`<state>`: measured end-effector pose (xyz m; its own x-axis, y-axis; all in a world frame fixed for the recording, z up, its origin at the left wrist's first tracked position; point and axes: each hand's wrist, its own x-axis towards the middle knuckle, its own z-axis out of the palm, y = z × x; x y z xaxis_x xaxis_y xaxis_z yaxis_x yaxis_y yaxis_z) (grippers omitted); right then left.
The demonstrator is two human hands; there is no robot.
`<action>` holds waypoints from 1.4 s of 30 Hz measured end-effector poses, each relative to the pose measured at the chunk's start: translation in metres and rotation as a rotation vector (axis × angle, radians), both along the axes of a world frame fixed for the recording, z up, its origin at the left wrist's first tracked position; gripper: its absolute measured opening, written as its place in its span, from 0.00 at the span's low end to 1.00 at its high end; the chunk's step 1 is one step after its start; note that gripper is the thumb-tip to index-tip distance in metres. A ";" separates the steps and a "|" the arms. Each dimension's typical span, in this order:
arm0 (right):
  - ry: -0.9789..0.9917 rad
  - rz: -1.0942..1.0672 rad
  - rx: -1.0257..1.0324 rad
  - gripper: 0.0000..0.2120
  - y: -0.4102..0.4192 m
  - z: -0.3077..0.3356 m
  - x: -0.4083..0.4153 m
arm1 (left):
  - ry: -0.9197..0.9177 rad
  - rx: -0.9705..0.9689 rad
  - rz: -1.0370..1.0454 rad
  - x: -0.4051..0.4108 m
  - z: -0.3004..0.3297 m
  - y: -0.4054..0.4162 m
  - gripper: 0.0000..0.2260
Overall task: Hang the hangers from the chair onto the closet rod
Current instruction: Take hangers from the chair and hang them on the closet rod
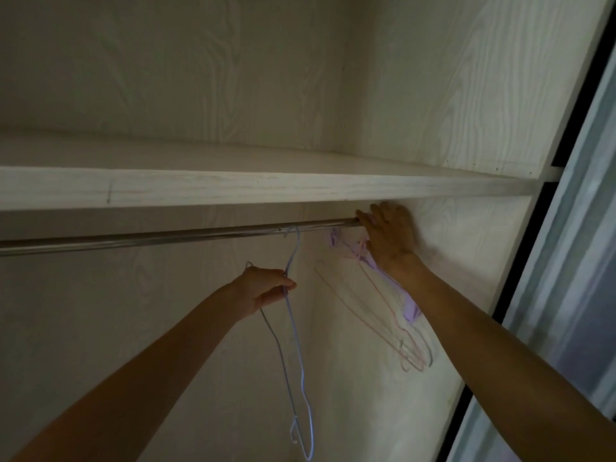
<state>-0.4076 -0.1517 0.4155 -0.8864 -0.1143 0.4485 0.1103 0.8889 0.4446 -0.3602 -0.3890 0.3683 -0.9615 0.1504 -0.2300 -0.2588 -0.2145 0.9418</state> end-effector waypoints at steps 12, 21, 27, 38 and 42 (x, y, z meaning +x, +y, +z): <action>-0.800 0.256 -1.139 0.20 -0.064 -0.042 0.112 | 0.086 -0.376 -0.133 0.022 0.012 0.044 0.08; -0.416 0.357 -1.217 0.12 -0.038 -0.059 0.100 | 0.395 -0.700 -0.068 0.022 0.033 0.053 0.18; -0.280 0.364 -1.173 0.11 -0.035 -0.038 0.064 | 1.105 -1.506 0.451 0.002 0.050 0.000 0.19; -0.340 0.151 -0.781 0.19 -0.035 -0.054 0.036 | 1.034 -1.937 0.442 -0.012 0.031 -0.007 0.22; 0.124 0.350 -0.726 0.24 -0.045 -0.025 0.028 | 0.961 -1.970 0.417 -0.007 0.033 0.003 0.21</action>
<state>-0.3792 -0.1963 0.3901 -0.7921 -0.0186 0.6101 -0.2168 0.9429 -0.2527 -0.3675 -0.3861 0.4012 -0.7507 0.2108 0.6261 0.0662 0.9670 -0.2462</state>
